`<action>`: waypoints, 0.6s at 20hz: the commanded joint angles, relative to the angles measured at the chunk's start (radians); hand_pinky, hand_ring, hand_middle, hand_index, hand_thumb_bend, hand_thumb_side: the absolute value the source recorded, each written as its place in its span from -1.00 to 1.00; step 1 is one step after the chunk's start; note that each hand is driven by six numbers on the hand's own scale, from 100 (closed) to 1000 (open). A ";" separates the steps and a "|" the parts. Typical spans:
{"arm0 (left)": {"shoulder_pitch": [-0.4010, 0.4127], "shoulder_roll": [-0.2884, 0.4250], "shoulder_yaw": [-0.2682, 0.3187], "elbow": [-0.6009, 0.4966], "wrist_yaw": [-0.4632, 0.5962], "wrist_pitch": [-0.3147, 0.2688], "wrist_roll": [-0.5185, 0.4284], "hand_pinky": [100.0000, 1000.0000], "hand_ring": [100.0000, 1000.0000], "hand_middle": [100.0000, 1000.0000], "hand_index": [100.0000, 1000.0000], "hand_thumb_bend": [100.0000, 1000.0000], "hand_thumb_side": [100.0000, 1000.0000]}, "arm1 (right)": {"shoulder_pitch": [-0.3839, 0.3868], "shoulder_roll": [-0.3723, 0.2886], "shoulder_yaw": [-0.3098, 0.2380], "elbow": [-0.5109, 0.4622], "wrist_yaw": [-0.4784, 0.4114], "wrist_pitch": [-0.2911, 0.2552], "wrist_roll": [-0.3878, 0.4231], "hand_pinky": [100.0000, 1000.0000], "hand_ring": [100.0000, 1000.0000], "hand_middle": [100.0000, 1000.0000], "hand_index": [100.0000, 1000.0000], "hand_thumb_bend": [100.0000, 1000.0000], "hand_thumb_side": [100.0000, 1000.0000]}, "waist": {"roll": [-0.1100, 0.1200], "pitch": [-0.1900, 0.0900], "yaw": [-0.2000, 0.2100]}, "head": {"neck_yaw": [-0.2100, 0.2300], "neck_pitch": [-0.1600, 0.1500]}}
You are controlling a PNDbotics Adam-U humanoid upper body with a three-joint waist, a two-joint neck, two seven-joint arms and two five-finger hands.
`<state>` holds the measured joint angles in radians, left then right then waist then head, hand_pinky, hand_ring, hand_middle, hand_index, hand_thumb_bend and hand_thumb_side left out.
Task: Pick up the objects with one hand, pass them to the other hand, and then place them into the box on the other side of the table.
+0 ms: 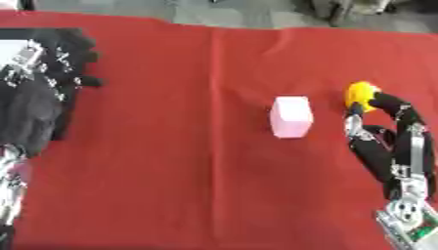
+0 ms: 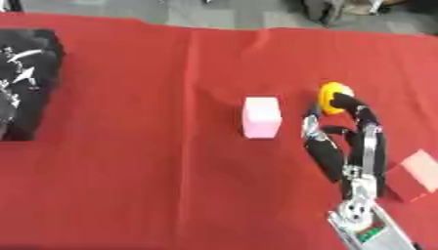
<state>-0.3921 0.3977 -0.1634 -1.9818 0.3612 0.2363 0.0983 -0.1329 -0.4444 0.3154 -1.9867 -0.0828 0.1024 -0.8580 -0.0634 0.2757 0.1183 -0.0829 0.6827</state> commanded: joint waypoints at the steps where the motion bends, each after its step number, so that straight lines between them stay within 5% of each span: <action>1: -0.013 0.018 0.002 -0.018 0.000 -0.007 0.000 0.26 0.62 0.48 0.62 -1.00 0.54 | -0.011 -0.017 -0.005 -0.013 0.006 0.002 -0.001 0.02 0.72 0.23 0.41 -0.75 -0.72 | 0.003 -0.012 0.002 | -0.012 -0.004; 12: -0.013 0.017 0.003 -0.018 0.003 -0.019 0.012 0.26 0.62 0.48 0.62 -1.00 0.52 | -0.018 -0.023 -0.013 -0.013 0.012 0.008 -0.004 0.02 0.74 0.26 0.43 -0.74 -0.68 | 0.008 -0.011 -0.001 | -0.019 0.027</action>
<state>-0.3921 0.3977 -0.1635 -1.9818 0.3613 0.2223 0.1078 -0.1419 -0.4447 0.3139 -1.9867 -0.0792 0.1085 -0.8607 -0.0608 0.2775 0.1173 -0.1037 0.7029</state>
